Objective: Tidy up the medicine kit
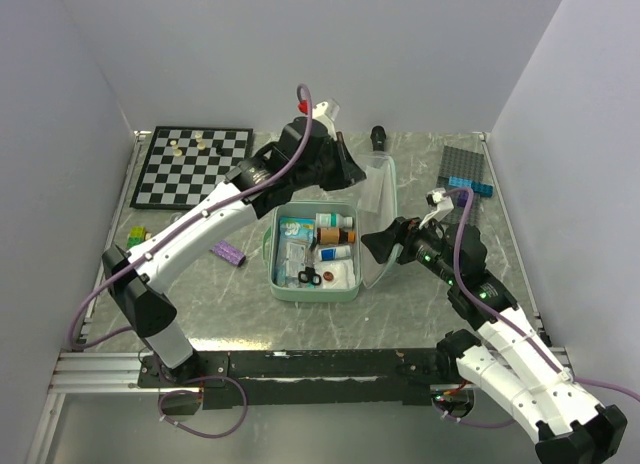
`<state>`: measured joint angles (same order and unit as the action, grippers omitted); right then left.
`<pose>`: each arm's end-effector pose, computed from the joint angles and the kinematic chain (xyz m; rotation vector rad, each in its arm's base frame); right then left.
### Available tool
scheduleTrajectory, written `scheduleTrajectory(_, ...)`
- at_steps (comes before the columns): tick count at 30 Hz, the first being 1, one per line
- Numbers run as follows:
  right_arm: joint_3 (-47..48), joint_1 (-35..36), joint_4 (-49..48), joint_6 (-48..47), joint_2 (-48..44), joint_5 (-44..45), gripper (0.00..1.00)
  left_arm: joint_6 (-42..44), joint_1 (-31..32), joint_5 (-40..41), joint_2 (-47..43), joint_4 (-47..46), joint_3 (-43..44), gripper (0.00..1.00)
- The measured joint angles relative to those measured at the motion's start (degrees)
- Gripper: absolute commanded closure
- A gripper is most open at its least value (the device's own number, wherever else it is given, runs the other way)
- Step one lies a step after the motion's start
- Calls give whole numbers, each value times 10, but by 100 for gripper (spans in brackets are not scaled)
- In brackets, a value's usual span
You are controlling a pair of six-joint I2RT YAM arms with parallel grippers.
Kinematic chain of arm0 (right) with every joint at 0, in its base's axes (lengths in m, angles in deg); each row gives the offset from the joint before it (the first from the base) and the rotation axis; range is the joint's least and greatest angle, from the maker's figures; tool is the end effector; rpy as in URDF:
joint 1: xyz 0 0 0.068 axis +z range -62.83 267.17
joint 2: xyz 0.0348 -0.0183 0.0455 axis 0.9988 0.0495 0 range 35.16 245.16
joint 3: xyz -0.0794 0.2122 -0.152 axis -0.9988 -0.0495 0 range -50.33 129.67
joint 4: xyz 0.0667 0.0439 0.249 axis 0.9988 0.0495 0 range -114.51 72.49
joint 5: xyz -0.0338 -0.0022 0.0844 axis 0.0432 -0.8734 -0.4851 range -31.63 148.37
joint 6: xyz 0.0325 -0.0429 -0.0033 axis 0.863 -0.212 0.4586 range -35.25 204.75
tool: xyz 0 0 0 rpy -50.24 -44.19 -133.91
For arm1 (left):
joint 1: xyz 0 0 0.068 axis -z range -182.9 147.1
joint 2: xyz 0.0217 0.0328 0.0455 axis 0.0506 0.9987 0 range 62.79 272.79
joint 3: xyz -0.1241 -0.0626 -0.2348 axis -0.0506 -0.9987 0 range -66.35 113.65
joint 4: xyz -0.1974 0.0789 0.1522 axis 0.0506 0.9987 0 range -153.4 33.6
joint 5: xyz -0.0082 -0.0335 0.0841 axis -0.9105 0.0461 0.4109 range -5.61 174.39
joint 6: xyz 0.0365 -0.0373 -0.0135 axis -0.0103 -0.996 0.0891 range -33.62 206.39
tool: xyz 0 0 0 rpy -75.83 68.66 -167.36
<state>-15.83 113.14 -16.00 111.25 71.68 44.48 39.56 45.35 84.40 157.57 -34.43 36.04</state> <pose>0.1416 0.0785 0.3021 -0.1763 1.8247 0.8695 0.2524 -0.2828 0.4285 0.0262 2.1081 -1.0617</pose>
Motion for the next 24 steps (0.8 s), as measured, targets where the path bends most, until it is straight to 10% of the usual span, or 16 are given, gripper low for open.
scheduleTrajectory(24, 16, 0, 1, 0, 0, -23, 0, -20, 45, -11, 62, 6, 24, 99)
